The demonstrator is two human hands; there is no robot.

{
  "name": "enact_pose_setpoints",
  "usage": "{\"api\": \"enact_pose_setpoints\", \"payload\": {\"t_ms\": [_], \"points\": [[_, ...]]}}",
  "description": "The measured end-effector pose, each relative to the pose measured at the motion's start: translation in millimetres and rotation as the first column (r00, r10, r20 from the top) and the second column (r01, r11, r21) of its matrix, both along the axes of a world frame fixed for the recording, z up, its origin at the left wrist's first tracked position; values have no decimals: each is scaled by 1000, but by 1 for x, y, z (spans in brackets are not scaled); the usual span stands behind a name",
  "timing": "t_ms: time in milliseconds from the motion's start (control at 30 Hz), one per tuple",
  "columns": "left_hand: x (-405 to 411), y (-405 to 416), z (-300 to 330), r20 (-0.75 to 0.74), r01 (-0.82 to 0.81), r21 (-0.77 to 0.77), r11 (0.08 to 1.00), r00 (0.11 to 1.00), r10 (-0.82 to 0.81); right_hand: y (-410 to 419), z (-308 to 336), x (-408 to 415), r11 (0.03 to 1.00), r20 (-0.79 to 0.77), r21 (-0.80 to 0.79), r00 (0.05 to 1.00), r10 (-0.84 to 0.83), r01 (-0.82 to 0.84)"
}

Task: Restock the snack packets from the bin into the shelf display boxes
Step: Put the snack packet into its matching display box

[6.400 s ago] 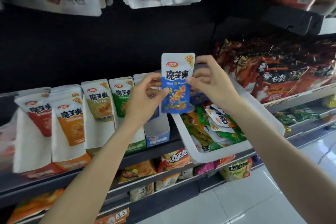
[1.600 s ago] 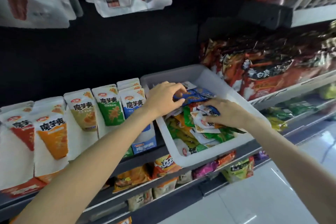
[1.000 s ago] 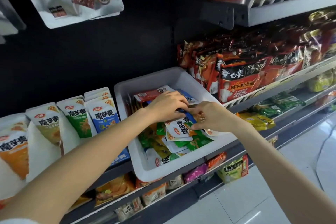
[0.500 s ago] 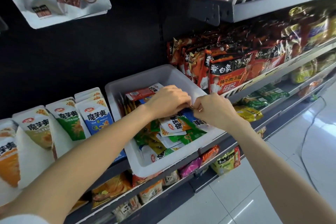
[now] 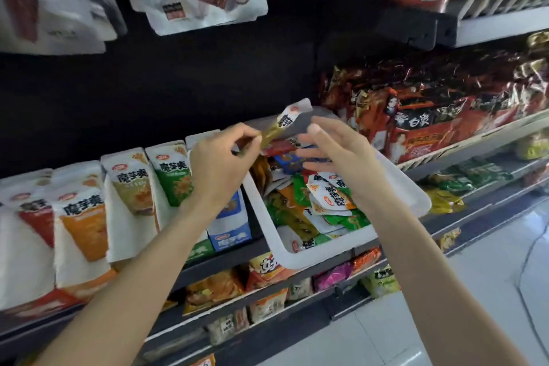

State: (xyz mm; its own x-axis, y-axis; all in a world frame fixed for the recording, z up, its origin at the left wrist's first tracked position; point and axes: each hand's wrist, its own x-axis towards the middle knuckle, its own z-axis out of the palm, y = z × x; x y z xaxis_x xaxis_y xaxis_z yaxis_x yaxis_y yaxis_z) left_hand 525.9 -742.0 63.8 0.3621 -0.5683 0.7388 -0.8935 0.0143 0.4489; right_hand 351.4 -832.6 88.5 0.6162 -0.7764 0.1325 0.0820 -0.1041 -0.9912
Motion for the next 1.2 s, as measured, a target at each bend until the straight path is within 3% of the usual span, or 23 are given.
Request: {"api": "enact_pose_setpoints", "payload": {"t_ms": [67, 100, 167, 267, 367, 433, 533, 667, 800, 967, 1200], "points": [[4, 17, -7, 405, -29, -151, 988, 910, 89, 11, 1, 23, 993, 24, 110, 999, 32, -34], [6, 26, -10, 500, -15, -175, 984, 860, 102, 15, 0, 33, 994, 28, 111, 999, 17, -20], [6, 42, -17, 548, 4, -155, 988, 832, 83, 20, -4, 49, 999, 4, -33, 999, -44, 44], [8, 67, -17, 427, -15, -73, 997, 903, 45, 28, -7, 68, 948, -45, -317, 999, -4, -10], [29, 96, -5, 77, -35, 19, 999, 996, 33, 42, -2, 91, 857, -118, -499, 990, 81, -130], [48, 116, 1, -181, -38, 54, 998, 982, 47, 54, 0, 114, 761, -179, -613, 975, 128, -213], [81, 137, -2, -368, -52, 104, 993, 926, 87, 74, 0, 152, 620, -227, -729, 957, 182, -291], [116, 154, -21, -373, -175, 132, 976, 903, 213, 89, 1, 193, 406, -290, -848, 940, 181, -341], [132, 156, -29, -342, -276, 131, 952, 889, 305, 93, -2, 220, 246, -211, -941, 971, 108, -232], [146, 156, -22, -281, -309, 97, 946, 903, 324, 90, -3, 237, 221, -99, -967, 986, 136, -128], [161, 152, -40, -60, -408, 231, 883, 900, 432, 84, -31, 257, 286, -278, -919, 960, 16, -271]]}}
